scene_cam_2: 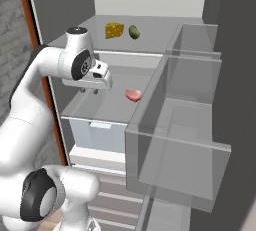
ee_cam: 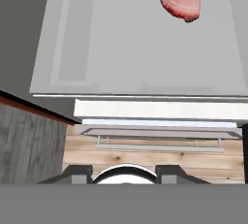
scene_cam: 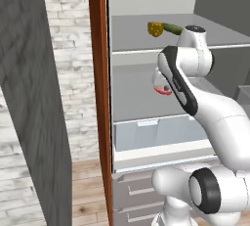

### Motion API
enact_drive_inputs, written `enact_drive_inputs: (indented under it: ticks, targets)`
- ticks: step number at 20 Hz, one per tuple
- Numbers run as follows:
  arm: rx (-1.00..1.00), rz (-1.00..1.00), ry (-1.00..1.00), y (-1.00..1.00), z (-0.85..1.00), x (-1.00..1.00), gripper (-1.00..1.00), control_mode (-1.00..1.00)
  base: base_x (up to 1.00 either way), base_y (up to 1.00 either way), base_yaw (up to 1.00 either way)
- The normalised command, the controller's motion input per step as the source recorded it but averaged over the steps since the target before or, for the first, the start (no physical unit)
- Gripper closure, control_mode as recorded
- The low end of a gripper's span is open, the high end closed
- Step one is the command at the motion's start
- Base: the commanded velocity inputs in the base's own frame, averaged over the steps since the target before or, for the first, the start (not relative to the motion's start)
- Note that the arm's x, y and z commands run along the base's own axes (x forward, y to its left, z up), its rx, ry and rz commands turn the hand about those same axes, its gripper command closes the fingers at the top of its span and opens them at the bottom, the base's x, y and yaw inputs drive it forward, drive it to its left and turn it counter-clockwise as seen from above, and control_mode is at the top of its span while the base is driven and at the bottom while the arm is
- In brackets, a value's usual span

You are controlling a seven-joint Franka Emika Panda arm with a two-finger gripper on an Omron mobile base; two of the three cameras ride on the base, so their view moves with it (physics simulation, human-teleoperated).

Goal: Take the cheese, steak, and cucumber from the fridge and place them on the plate on the dining counter to create an appetizer plate.

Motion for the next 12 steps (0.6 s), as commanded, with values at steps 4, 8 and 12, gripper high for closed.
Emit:
enact_drive_inputs:
  ticks: [4,8,12]
  targets:
    - [0.0,0.0,-0.04,-0.05,0.0,-0.1,-1.0,-1.0,0.0,0.0,0.0]
    - [0.0,0.0,-0.09,-0.16,-0.07,-0.25,-1.0,-1.0,0.0,0.0,0.0]
    - [-0.05,0.0,-0.17,-0.07,-0.09,-0.29,-1.0,-1.0,0.0,0.0,0.0]
